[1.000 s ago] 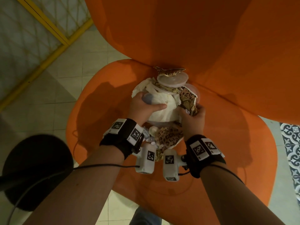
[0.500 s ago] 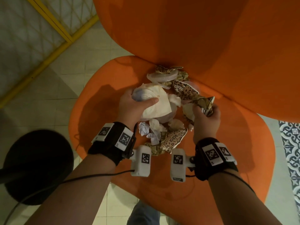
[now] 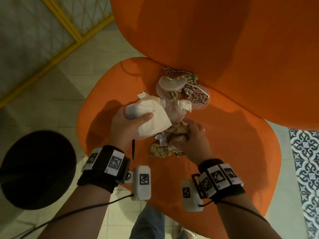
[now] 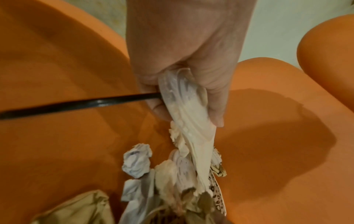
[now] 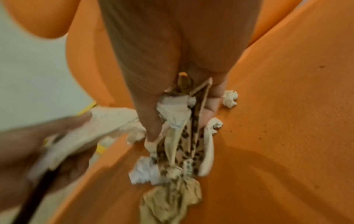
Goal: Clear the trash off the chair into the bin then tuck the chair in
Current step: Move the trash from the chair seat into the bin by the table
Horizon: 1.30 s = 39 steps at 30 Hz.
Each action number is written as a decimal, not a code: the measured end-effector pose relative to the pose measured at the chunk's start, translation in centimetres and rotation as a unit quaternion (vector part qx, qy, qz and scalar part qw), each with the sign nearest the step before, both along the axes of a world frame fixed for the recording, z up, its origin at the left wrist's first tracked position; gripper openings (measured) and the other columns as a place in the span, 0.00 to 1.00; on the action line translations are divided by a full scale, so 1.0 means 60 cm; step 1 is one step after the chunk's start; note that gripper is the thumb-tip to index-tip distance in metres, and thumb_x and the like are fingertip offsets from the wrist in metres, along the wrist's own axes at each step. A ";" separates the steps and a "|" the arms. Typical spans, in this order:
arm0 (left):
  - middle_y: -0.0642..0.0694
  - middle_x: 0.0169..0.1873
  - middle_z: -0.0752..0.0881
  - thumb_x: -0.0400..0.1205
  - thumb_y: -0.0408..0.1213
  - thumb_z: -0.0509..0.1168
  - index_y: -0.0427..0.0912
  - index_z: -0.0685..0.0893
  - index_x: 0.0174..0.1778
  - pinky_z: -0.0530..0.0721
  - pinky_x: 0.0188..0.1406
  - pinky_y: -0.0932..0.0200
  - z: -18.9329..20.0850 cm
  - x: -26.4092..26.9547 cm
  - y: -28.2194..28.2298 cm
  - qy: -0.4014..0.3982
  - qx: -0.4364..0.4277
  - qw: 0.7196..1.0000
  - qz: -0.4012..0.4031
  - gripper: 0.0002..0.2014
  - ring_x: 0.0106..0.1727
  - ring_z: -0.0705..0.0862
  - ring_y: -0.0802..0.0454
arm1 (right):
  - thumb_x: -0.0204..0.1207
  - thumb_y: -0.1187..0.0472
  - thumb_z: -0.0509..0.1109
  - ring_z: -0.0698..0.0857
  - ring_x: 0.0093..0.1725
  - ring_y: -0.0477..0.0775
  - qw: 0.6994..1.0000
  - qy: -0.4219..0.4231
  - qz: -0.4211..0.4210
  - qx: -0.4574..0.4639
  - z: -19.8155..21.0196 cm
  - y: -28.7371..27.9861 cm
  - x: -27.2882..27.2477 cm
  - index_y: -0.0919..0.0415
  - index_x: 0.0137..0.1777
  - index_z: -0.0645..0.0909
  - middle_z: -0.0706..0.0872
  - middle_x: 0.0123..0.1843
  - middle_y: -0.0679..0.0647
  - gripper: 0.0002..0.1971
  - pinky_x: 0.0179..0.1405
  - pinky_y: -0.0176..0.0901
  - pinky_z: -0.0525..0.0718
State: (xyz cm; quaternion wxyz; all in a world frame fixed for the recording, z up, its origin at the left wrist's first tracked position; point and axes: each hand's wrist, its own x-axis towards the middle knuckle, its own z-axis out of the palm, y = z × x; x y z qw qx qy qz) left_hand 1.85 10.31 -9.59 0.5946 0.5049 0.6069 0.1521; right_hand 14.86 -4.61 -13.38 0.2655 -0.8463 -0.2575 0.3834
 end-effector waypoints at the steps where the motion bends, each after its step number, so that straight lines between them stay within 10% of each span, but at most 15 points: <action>1: 0.51 0.53 0.88 0.57 0.47 0.84 0.51 0.85 0.56 0.88 0.49 0.40 0.017 -0.039 -0.003 -0.005 -0.005 1.000 0.026 0.31 0.53 0.87 0.50 | 0.61 0.52 0.82 0.77 0.64 0.61 0.997 -0.024 0.061 -0.028 0.015 0.011 -0.030 0.50 0.75 0.66 0.66 0.73 0.57 0.42 0.59 0.53 0.81; 15: 0.50 0.55 0.87 0.52 0.54 0.82 0.49 0.83 0.60 0.89 0.47 0.41 0.012 -0.059 -0.027 -0.011 -0.022 0.999 0.020 0.39 0.56 0.86 0.48 | 0.64 0.38 0.76 0.79 0.65 0.65 0.969 -0.096 0.135 -0.183 0.001 0.033 -0.016 0.47 0.75 0.67 0.70 0.71 0.59 0.41 0.57 0.55 0.83; 21: 0.48 0.55 0.86 0.65 0.38 0.81 0.46 0.82 0.61 0.87 0.25 0.59 0.015 -0.071 -0.060 -0.051 -0.016 0.998 0.036 0.28 0.53 0.84 0.50 | 0.66 0.47 0.77 0.84 0.56 0.59 0.998 -0.034 -0.016 -0.054 0.002 -0.010 0.011 0.52 0.65 0.79 0.86 0.57 0.54 0.27 0.48 0.46 0.81; 26: 0.50 0.48 0.90 0.65 0.38 0.81 0.48 0.86 0.54 0.89 0.31 0.50 0.019 -0.095 -0.125 -0.091 -0.013 0.994 0.067 0.21 0.47 0.89 0.52 | 0.71 0.54 0.76 0.83 0.47 0.56 0.992 0.031 -0.108 0.063 0.027 -0.062 0.026 0.52 0.54 0.82 0.86 0.46 0.51 0.12 0.41 0.45 0.76; 29: 0.58 0.32 0.91 0.69 0.29 0.77 0.46 0.87 0.46 0.85 0.25 0.65 0.029 -0.110 -0.177 -0.116 -0.002 0.988 0.103 0.13 0.34 0.89 0.63 | 0.70 0.55 0.77 0.85 0.46 0.55 0.976 0.080 -0.159 0.128 0.049 -0.093 0.016 0.54 0.54 0.84 0.87 0.45 0.49 0.13 0.40 0.45 0.80; 34: 0.45 0.47 0.91 0.66 0.30 0.79 0.37 0.86 0.56 0.88 0.44 0.60 0.045 -0.175 -0.276 -0.150 0.015 0.971 0.183 0.22 0.46 0.90 0.54 | 0.70 0.61 0.78 0.88 0.47 0.53 0.961 0.162 -0.105 0.200 0.108 -0.123 -0.046 0.51 0.43 0.86 0.89 0.41 0.47 0.05 0.48 0.49 0.85; 39: 0.47 0.43 0.91 0.66 0.27 0.78 0.41 0.86 0.50 0.87 0.41 0.62 0.056 -0.294 -0.351 -0.168 0.013 0.946 0.278 0.17 0.42 0.90 0.55 | 0.70 0.64 0.77 0.86 0.37 0.41 0.946 0.259 0.008 0.194 0.133 -0.130 -0.183 0.52 0.43 0.86 0.89 0.39 0.45 0.06 0.36 0.33 0.83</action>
